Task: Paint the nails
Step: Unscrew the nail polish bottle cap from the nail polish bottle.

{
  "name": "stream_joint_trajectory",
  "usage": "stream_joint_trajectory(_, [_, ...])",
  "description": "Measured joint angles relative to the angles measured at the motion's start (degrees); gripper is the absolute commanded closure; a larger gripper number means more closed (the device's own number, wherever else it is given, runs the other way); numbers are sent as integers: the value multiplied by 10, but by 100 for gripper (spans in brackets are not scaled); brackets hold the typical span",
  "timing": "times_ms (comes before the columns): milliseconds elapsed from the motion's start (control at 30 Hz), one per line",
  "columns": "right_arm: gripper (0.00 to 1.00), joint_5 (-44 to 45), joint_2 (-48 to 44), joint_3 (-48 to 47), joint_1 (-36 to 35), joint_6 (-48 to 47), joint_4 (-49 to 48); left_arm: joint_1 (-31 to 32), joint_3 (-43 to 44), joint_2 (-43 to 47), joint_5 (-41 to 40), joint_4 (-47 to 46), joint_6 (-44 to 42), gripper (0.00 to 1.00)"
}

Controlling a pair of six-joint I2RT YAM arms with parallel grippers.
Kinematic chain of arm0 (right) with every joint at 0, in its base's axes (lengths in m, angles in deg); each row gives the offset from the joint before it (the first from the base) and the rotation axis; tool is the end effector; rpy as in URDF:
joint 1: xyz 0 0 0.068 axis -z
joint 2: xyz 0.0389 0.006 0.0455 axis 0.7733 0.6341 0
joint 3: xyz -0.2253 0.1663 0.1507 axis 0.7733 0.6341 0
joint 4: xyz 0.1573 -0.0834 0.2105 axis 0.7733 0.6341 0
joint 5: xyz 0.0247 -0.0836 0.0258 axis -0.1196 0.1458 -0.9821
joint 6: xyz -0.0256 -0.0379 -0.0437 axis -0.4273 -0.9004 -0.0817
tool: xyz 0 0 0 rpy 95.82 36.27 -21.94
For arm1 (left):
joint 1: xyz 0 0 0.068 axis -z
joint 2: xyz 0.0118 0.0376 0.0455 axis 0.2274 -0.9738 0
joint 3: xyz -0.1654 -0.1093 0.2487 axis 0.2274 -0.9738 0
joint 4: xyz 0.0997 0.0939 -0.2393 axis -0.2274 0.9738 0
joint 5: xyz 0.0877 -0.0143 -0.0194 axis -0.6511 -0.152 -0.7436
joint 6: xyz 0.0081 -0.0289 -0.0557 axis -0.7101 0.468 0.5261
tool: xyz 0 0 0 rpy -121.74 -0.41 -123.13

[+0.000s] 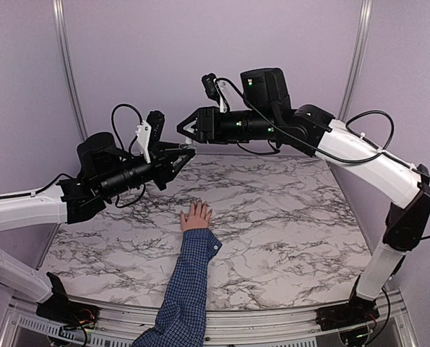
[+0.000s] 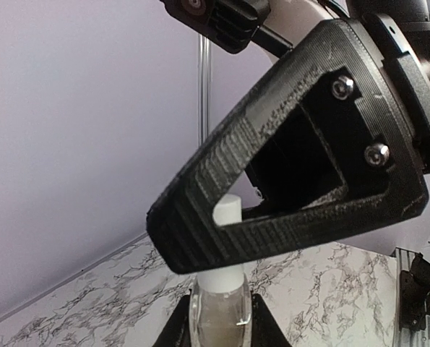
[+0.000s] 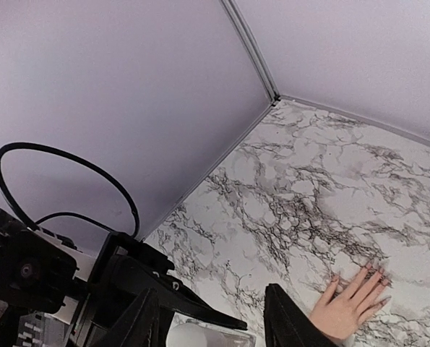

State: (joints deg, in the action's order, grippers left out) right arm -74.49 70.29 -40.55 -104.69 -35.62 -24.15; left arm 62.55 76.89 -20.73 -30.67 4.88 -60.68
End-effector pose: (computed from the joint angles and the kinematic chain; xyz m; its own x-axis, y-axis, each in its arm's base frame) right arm 0.2481 0.3565 0.4867 -0.5649 0.0027 -0.8251 -0.7151 0.4973 0.4912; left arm 0.2031 -0.2467 0.3968 0.0941 -0.1304 -0.9870 0.8375 0.5464 0.0076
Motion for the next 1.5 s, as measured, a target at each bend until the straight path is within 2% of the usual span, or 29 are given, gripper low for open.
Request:
stream_joint_trajectory(233, [68, 60, 16, -14, -10, 25, 38, 5, 0, -8, -39, 6, -18, 100])
stream_joint_trajectory(567, [100, 72, 19, -15, -11, 35, 47, 9, 0, -21, -77, 18, -28, 100])
stream_joint_trajectory(767, [100, 63, 19, -11, -10, 19, 37, 9, 0, -21, -73, 18, -25, 100])
stream_joint_trajectory(933, [100, 41, 14, -4, -6, -22, 30, 0, 0, -21, -30, 17, -4, 100])
stream_joint_trajectory(1167, [100, -13, -19, 14, -5, -88, 28, -20, 7, -15, 95, 3, 23, 100])
stream_joint_trajectory(1500, [100, -155, -75, 48, 5, -155, -22, -30, 50, -9, 262, -5, 74, 100])
